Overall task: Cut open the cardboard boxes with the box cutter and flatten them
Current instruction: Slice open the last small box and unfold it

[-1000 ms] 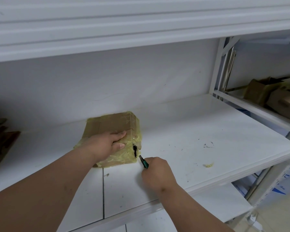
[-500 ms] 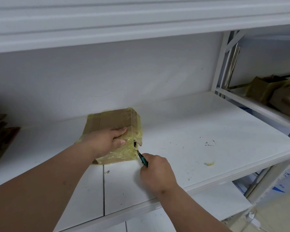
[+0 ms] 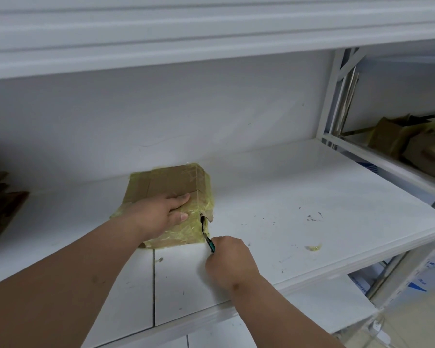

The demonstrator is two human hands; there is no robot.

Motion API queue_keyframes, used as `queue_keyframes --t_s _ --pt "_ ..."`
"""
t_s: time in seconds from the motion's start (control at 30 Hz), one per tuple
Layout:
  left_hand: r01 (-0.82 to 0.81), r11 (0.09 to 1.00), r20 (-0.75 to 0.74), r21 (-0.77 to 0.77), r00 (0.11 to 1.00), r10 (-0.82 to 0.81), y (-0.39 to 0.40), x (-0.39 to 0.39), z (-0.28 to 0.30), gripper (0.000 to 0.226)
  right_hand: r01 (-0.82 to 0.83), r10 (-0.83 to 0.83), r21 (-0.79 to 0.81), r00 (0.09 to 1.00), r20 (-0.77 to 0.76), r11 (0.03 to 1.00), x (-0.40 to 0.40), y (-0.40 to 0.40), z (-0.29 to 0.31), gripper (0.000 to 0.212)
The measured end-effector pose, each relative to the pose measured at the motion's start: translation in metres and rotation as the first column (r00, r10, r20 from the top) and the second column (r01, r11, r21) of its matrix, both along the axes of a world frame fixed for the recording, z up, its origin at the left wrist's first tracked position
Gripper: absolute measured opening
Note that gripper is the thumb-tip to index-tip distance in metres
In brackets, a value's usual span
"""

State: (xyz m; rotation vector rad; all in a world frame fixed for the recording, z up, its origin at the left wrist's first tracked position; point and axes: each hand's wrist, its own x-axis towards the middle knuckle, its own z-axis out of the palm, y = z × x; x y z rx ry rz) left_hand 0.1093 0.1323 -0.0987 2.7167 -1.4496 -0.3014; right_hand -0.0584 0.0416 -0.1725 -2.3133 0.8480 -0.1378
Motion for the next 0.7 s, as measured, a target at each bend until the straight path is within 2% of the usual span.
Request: queue_keyframes --t_s 0.27,0.4,0.57,0.63,0.7 --pt "0.011 1.000 -0.021 0.001 1.000 -0.011 0.000 0.001 0.000 0.054 -0.020 0.021 0.005 0.992 -0.125 1.000 -0.002 -0.014 0.011 0.024" --pt "0.002 1.000 -0.059 -0.024 0.998 -0.004 0.003 0.007 -0.001 0.055 0.045 -0.037 0.062 0.992 -0.123 0.997 -0.009 -0.022 0.011 0.017" --pt "0.005 0.999 -0.129 -0.043 0.992 -0.011 0.006 0.008 0.005 0.055 0.156 -0.166 0.148 0.985 0.057 0.977 -0.018 -0.025 0.006 0.008" --pt "-0.027 0.998 -0.159 -0.055 0.987 0.018 0.010 0.010 0.010 0.054 0.204 -0.236 0.210 0.962 0.139 0.956 -0.019 -0.031 0.007 0.021" --pt "-0.065 0.997 -0.156 -0.042 0.986 0.058 0.009 0.006 0.017 0.055 0.221 -0.260 0.220 0.951 0.166 0.950 -0.019 -0.037 0.010 0.018"
